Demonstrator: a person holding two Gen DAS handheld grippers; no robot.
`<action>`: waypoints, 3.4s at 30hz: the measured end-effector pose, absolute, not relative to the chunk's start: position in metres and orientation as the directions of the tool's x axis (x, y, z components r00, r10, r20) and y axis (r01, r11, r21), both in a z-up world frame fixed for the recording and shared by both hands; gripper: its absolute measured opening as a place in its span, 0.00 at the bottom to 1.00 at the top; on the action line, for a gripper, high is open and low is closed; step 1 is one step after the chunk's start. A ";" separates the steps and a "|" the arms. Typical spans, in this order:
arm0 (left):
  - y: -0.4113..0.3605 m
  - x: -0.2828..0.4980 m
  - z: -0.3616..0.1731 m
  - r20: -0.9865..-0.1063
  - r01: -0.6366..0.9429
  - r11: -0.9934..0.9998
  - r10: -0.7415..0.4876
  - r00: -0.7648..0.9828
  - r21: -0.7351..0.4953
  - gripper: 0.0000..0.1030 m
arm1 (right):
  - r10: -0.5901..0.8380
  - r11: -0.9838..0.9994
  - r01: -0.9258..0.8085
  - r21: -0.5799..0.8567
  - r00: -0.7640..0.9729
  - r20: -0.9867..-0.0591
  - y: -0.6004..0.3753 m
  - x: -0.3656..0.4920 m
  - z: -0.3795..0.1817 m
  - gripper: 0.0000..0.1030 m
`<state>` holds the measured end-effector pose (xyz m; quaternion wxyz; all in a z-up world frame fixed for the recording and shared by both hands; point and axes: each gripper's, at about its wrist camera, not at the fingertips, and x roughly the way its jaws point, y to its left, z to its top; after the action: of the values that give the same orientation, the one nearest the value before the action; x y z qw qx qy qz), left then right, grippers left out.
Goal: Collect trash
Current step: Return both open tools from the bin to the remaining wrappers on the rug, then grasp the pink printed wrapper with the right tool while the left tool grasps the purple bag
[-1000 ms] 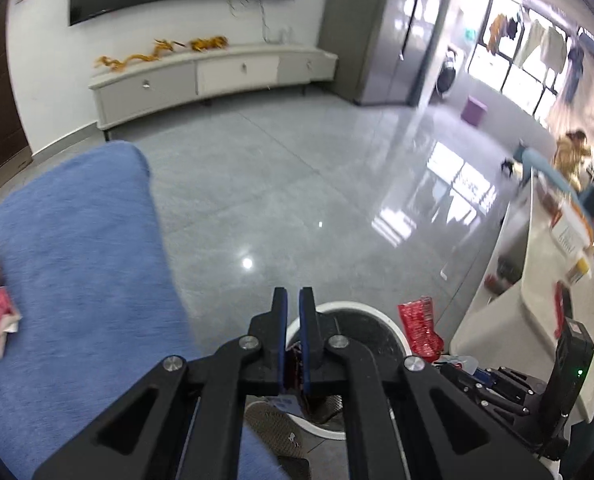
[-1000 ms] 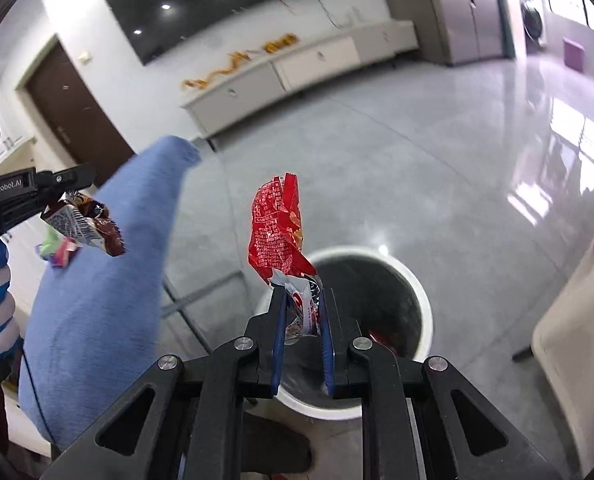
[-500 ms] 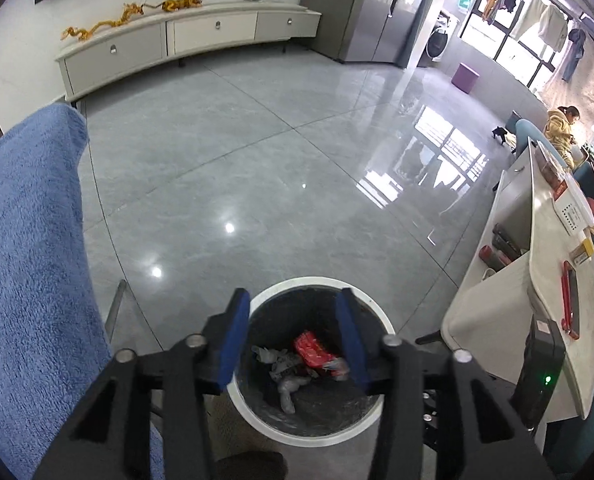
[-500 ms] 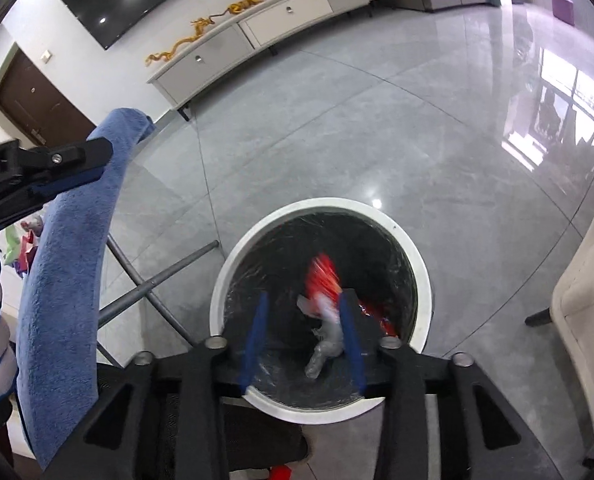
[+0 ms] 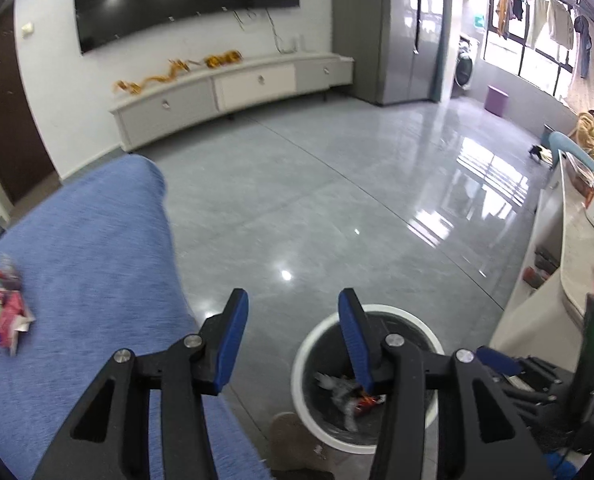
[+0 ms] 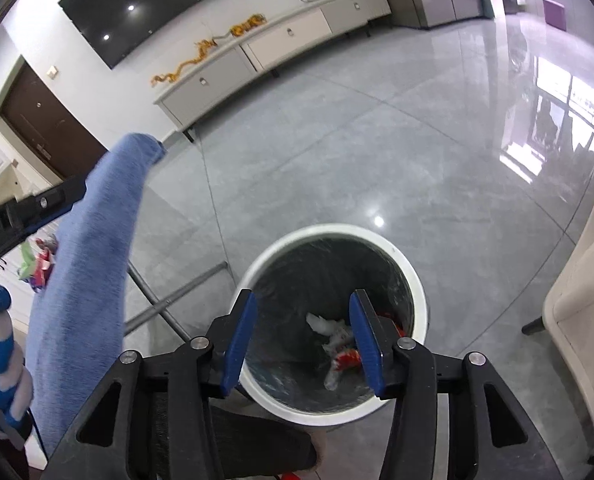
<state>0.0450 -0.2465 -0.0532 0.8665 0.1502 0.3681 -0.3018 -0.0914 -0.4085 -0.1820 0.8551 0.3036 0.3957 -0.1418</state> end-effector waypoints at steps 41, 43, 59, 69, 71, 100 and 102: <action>0.027 0.037 0.039 -0.466 0.304 0.949 -0.304 0.831 -0.077 0.64 | -0.021 0.938 0.210 0.277 0.829 -0.559 -0.248 -0.070 0.006 0.53; 0.038 0.034 0.042 -0.450 0.284 0.955 -0.292 0.844 -0.085 0.66 | -0.012 0.944 0.191 0.269 0.834 -0.552 -0.238 -0.070 0.012 0.53; 0.107 -0.026 0.099 -0.304 0.145 0.985 -0.167 0.938 -0.096 0.67 | 0.094 0.979 -0.001 0.202 0.886 -0.453 -0.185 -0.100 0.057 0.53; 0.156 -0.046 0.155 -0.264 0.039 0.996 -0.059 0.963 -0.079 0.67 | 0.169 0.970 -0.085 0.229 0.911 -0.376 -0.181 -0.135 0.089 0.54; 0.161 -0.048 0.159 -0.263 0.039 0.996 -0.060 0.963 -0.083 0.67 | 0.189 0.966 -0.109 0.233 0.916 -0.355 -0.177 -0.138 0.097 0.54; 0.135 0.211 -0.010 -0.663 0.106 0.991 -0.131 0.737 -0.077 0.67 | 0.390 0.910 -0.193 0.368 0.702 -0.596 -0.126 0.109 -0.026 0.54; 0.133 0.230 -0.024 -0.680 0.104 0.990 -0.141 0.720 -0.095 0.67 | 0.414 0.899 -0.190 0.395 0.664 -0.622 -0.121 0.139 -0.051 0.54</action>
<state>0.2298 0.1335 -0.0245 0.9270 -0.0252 0.3684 -0.0660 0.1386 -0.1211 -0.0511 0.8998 0.1497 0.3738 0.1679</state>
